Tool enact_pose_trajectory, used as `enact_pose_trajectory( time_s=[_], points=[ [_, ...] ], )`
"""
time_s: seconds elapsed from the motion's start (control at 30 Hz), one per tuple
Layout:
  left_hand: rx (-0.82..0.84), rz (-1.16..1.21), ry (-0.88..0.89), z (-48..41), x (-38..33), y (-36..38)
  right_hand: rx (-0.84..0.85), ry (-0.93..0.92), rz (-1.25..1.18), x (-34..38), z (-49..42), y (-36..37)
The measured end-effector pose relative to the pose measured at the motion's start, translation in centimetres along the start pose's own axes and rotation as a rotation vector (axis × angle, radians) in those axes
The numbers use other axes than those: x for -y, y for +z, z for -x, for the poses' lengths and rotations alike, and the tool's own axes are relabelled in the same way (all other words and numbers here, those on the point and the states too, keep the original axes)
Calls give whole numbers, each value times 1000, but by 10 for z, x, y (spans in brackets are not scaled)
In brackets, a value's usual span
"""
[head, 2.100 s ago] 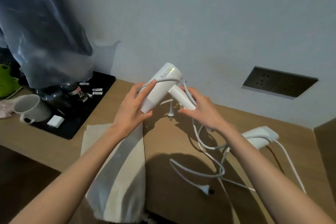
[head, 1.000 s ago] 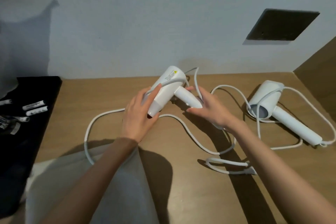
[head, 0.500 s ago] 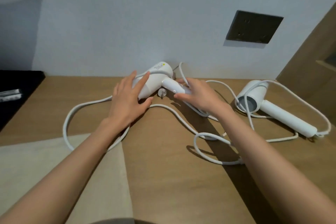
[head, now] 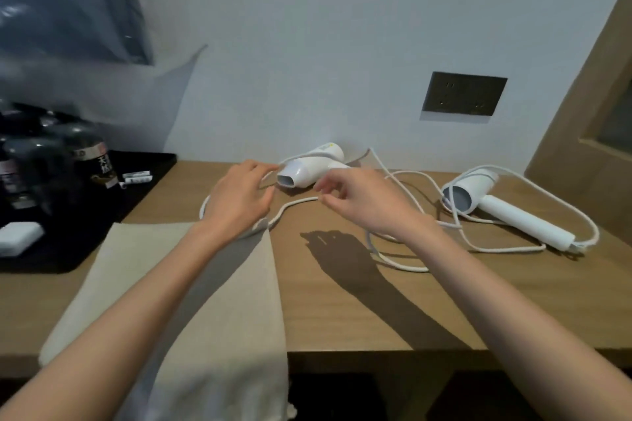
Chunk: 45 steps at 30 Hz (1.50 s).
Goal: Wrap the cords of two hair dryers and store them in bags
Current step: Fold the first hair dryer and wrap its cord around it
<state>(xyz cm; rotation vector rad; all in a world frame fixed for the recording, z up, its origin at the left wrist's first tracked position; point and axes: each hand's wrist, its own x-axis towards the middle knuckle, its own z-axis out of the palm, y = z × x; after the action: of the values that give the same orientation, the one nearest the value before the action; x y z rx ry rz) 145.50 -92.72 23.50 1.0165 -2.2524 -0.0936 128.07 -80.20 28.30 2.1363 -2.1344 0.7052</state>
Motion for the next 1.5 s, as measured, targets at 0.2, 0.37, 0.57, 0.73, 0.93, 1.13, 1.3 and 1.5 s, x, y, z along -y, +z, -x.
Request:
enact_pose_trajectory(
  time_s=[0.2,0.37,0.57,0.73,0.93,1.13,1.3,1.5],
  points=[
    [164,-75,-113,49,27,-21,355,122,-144,37,20,53],
    [233,-45,-171,75,41,-23,375,205,-290,58,31,82],
    [198,22,-196,85,40,-22,372,233,-250,65,26,97],
    [158,58,-118,84,30,-27,381,144,-317,62,32,79],
    [70,140,109,65,-7,-40,-28,47,-234,46,38,30],
    [-37,438,75,34,-60,-51,-373,-59,-153,26,36,-36],
    [-54,617,114,-3,-105,-46,-587,-67,-156,-2,39,-88],
    [2,669,211,-36,-162,-24,-822,62,-98,-56,49,-127]
  ],
)
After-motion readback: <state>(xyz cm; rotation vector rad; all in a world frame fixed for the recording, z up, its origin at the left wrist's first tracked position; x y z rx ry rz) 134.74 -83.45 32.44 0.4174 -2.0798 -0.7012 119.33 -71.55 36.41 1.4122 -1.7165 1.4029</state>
